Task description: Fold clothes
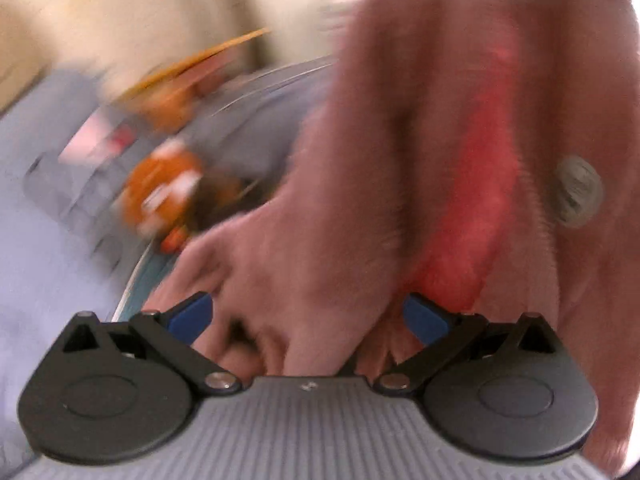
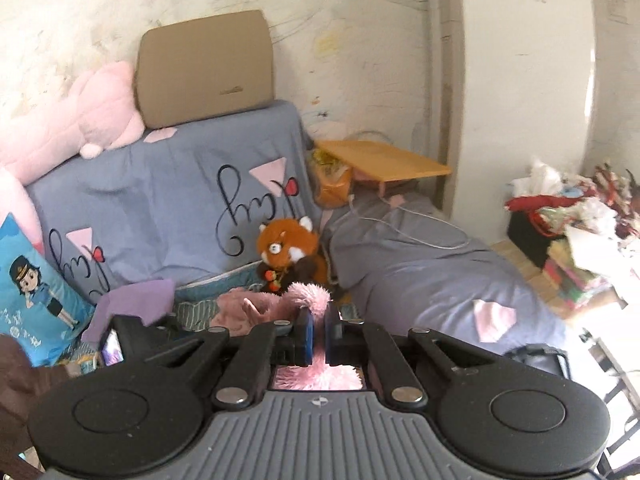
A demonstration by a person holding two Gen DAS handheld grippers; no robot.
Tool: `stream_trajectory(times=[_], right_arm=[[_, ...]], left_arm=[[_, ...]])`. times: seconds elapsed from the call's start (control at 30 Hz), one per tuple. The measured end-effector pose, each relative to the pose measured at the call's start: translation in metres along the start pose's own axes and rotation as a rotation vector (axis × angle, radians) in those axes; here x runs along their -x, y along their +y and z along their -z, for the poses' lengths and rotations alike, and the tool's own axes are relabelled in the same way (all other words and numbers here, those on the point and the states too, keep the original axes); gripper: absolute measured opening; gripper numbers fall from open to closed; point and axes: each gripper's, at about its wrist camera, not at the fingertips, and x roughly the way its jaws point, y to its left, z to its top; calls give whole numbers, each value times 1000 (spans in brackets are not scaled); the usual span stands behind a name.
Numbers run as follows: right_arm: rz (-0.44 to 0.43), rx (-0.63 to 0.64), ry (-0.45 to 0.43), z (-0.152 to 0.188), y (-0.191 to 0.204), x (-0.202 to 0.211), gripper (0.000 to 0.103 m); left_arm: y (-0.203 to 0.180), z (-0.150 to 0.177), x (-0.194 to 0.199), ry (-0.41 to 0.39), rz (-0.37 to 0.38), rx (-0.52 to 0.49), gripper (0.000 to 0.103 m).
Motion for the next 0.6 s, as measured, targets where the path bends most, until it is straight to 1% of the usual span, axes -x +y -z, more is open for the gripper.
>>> stream_trajectory(times=[0.03,0.1,0.17,0.2,0.23,0.27,0.3,0.33,0.4,0.47,0.5,0.53,0.57,0.6], right_arm=[[4,-8,-5,1,-1,5,5],[10,-20,-14,3,-2,15,5],[11,-25,-21,6,0,22,5],[12,-29,-25,8,1,25,5],[24,-41,-33,8,0,28,5],[42,-58,-43,9,-3,32,5],[64,-79,-65,7,-6,35,3],[88,-103,-92,5,-11,40,0],[120,-157,-189,-4,-21,53,0],[129,-150,-243,-15,-24,58,0],[127,-138,-217,-14,-23,50,0],[122,-124,-167,-10,-22,38,0],[117,-110,-117,-6,-20,25,2],[112,-96,-66,-2,-18,13,8]], left_arm=[[-9,-7,-4,-19,42,-49,103],[-26,-15,-10,-56,94,-131,103],[-42,-20,-17,-81,79,-201,102],[-50,-23,-21,-92,70,-236,99],[-55,-27,-29,-82,52,-250,82],[-59,-31,-36,-72,35,-263,52],[-55,-36,-40,-50,31,-237,33],[-50,-40,-44,-28,27,-209,26],[-27,-45,-38,-30,44,-73,23],[6,-47,-26,-39,13,58,22],[20,-48,-18,-54,-1,103,22],[34,-48,-9,-69,-16,147,22],[45,-46,-3,-73,-25,170,22],[52,-42,6,-72,-31,184,22]])
